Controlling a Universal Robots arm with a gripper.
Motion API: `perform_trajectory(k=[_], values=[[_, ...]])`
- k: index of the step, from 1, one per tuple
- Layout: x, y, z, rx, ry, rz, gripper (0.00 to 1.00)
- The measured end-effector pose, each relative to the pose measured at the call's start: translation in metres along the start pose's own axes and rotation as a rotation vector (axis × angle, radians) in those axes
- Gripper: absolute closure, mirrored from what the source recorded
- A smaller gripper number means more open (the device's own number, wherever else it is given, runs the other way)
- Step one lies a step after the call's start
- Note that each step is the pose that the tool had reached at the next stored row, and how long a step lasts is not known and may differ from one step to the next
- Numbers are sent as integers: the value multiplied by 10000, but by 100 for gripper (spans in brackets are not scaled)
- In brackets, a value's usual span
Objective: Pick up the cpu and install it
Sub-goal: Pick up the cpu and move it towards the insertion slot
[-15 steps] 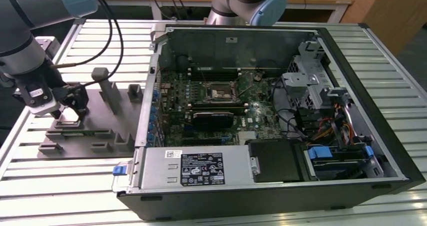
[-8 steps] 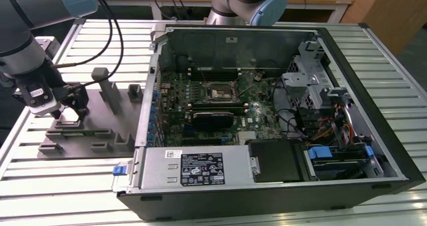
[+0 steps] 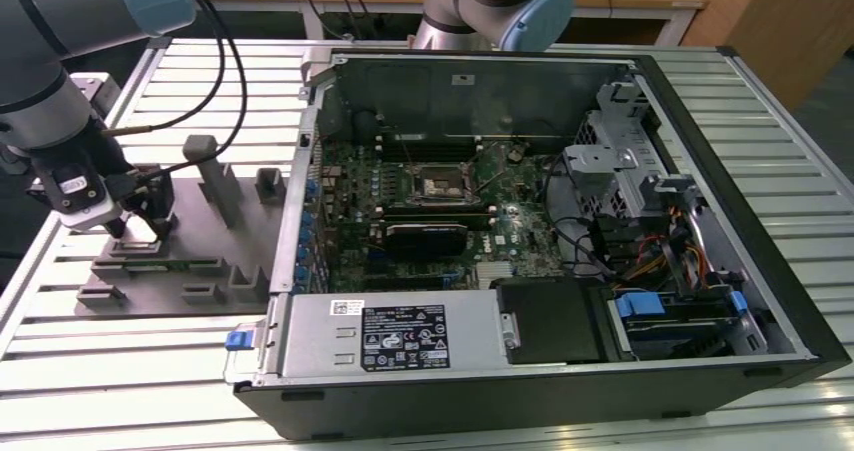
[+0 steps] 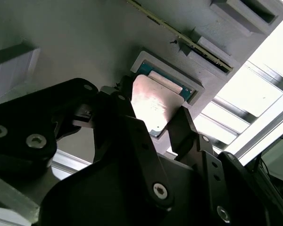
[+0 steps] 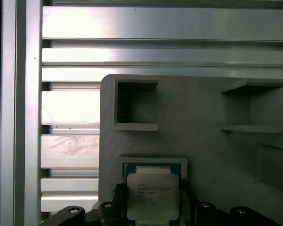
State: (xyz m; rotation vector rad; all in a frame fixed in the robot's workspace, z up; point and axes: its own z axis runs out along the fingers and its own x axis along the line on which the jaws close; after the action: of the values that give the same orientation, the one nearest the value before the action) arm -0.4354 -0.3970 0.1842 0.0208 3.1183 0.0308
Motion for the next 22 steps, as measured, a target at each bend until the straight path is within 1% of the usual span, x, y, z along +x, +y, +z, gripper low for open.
perform_trajectory(k=[1,7,12,22], values=[[0,0,0,0,-1,-1,46],[-1,0,-6,-3,-4,-4,46],[-2,2,-90,-6,-2,-3,46],[-7,6,-285,-21,-2,-3,46]])
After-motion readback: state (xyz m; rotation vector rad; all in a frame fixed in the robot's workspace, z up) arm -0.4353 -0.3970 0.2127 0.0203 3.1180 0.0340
